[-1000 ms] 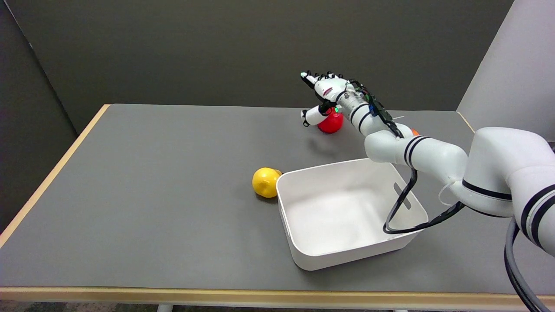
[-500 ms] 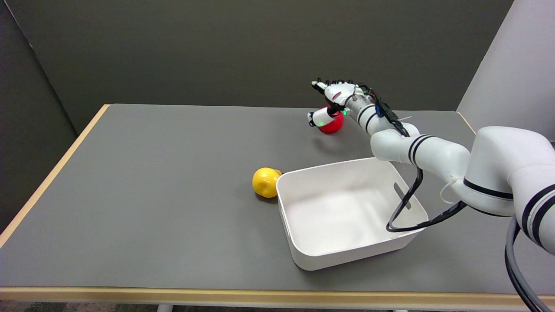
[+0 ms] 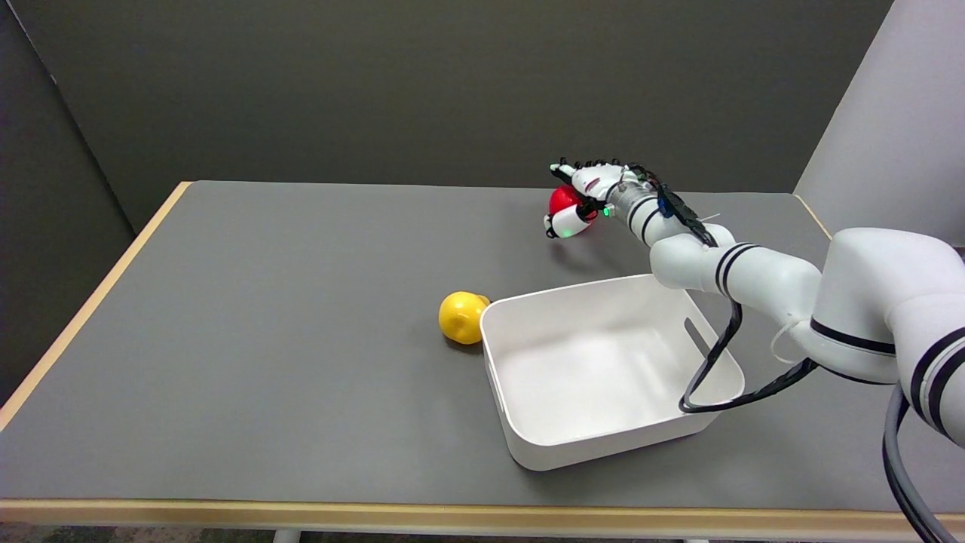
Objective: Pick up tomato.
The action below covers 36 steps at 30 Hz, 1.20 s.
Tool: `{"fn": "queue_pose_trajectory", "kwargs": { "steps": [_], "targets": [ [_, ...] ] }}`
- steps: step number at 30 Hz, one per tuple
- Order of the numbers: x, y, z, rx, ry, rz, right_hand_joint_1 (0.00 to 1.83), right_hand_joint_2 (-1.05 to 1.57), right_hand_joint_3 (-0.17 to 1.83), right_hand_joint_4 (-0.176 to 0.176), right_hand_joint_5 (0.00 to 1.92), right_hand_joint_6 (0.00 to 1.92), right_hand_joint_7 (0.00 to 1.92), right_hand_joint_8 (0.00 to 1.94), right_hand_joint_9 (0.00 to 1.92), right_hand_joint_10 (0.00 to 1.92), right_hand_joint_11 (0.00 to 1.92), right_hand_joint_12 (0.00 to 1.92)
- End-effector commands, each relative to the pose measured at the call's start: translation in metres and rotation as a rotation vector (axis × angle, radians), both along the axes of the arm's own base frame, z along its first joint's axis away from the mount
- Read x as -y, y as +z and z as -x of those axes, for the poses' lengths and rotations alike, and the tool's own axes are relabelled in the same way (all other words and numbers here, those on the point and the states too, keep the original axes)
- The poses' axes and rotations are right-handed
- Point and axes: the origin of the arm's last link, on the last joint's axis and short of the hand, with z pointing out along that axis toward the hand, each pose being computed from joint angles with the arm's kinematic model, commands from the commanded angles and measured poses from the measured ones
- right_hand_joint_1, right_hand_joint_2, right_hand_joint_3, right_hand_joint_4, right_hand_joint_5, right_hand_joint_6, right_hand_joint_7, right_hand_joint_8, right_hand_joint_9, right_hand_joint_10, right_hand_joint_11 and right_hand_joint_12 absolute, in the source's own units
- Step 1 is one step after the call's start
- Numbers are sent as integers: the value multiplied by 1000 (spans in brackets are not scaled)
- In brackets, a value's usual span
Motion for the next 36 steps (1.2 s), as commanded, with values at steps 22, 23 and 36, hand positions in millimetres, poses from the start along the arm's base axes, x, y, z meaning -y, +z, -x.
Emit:
{"fn": "queue_pose_trajectory", "kwargs": {
  "steps": [22, 23, 36],
  "targets": [
    [-16, -7, 0, 75, 14, -80, 622, 697, 951, 58, 34, 271, 349, 403, 327, 735, 119, 1146],
    [-17, -6, 1, 77, 14, -80, 642, 699, 951, 56, 38, 272, 349, 402, 327, 735, 120, 1150],
    [-18, -2, -4, 13, 73, -89, 1140, 937, 710, 30, 311, 1318, 627, 1021, 649, 1218, 632, 1534]
  ]
}}
